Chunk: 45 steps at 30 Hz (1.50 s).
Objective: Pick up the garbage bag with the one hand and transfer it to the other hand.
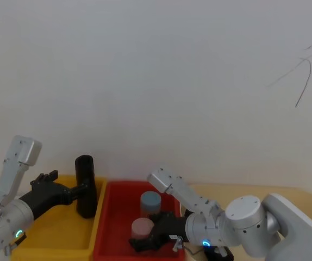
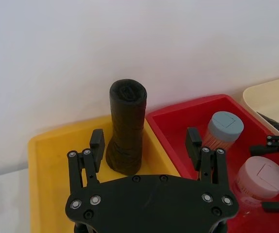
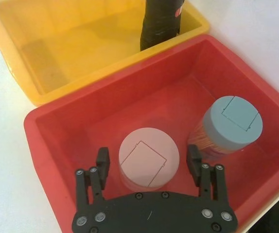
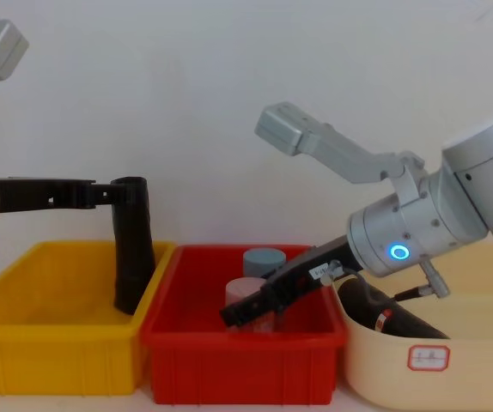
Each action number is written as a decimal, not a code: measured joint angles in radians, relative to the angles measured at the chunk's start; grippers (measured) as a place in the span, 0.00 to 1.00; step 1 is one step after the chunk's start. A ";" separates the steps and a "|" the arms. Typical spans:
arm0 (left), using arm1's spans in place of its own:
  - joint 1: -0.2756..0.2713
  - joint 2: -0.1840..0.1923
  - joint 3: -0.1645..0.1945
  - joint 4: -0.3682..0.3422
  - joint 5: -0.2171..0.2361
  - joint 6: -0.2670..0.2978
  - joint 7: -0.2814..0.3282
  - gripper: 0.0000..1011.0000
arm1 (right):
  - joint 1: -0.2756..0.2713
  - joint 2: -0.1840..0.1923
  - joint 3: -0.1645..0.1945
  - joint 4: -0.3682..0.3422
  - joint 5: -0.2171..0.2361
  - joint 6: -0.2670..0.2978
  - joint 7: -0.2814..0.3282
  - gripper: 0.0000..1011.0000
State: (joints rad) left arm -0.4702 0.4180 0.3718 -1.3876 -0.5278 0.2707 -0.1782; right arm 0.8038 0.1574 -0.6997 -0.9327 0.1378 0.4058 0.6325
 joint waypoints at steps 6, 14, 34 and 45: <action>0.000 0.000 0.000 0.000 0.000 0.000 0.000 0.99 | 0.003 -0.005 -0.001 0.013 -0.002 -0.004 0.004 0.83; 0.000 0.000 0.000 0.000 0.000 0.000 0.000 0.99 | 0.005 -0.009 -0.001 0.023 -0.002 -0.007 0.006 0.66; 0.000 0.000 0.000 0.000 0.000 0.000 0.000 0.99 | -0.044 0.028 0.079 -0.148 0.041 0.027 -0.048 0.66; 0.000 0.000 0.000 0.000 0.000 0.000 0.000 0.99 | -0.113 0.086 0.187 -0.381 0.093 0.068 -0.125 0.66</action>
State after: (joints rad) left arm -0.4702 0.4180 0.3718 -1.3875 -0.5279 0.2707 -0.1782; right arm 0.6909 0.2432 -0.5131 -1.3138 0.2303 0.4741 0.5078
